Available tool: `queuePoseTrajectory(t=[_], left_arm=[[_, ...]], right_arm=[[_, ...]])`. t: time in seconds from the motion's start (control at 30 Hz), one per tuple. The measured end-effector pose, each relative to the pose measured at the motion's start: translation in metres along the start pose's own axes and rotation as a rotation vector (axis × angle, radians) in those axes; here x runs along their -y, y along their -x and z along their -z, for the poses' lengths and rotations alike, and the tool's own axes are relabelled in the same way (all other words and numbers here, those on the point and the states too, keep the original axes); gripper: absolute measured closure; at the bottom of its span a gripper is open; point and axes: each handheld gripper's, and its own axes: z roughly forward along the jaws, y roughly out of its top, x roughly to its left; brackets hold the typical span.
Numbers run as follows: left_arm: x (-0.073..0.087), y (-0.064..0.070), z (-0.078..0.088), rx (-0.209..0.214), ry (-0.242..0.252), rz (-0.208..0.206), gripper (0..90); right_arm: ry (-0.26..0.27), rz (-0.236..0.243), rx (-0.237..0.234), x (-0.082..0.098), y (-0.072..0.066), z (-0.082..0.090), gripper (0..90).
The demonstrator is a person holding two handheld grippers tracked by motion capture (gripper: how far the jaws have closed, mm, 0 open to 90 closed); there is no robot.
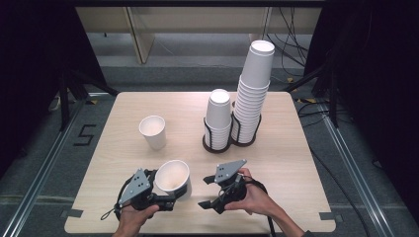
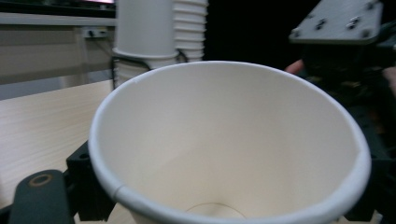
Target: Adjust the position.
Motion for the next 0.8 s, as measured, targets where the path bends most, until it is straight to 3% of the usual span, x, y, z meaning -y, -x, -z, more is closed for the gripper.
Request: queuePoseTrajectory(t=[0.13, 0.2, 0.37, 0.43, 0.47, 0.67, 0.8], left_arm=[[0.003, -0.014, 0.004, -0.105, -0.033, -0.021, 13.8], [0.004, -0.02, 0.006, -0.149, -0.04, -0.008, 13.7], [0.007, -0.032, 0.008, -0.229, -0.052, -0.019, 13.6], [0.009, -0.035, 0.01, -0.268, -0.073, -0.025, 13.6], [0.01, -0.038, 0.01, -0.274, -0.062, -0.024, 13.6], [0.012, -0.05, 0.015, -0.349, -0.089, -0.025, 13.6], [0.014, -0.057, 0.017, -0.377, -0.097, -0.017, 13.5]], right_arm=[[0.0, -0.027, 0.035, 0.006, 0.004, 0.004, 19.3], [0.002, -0.033, 0.044, 0.008, 0.004, 0.006, 19.6], [-0.003, -0.051, 0.063, 0.014, 0.005, 0.008, 18.8], [-0.007, -0.037, 0.077, 0.015, 0.006, 0.009, 18.7], [-0.007, -0.056, 0.073, 0.016, 0.005, 0.009, 18.5], [-0.018, -0.053, 0.078, 0.019, 0.003, 0.01, 18.3], [-0.031, -0.052, 0.088, 0.021, 0.003, 0.011, 18.1]])
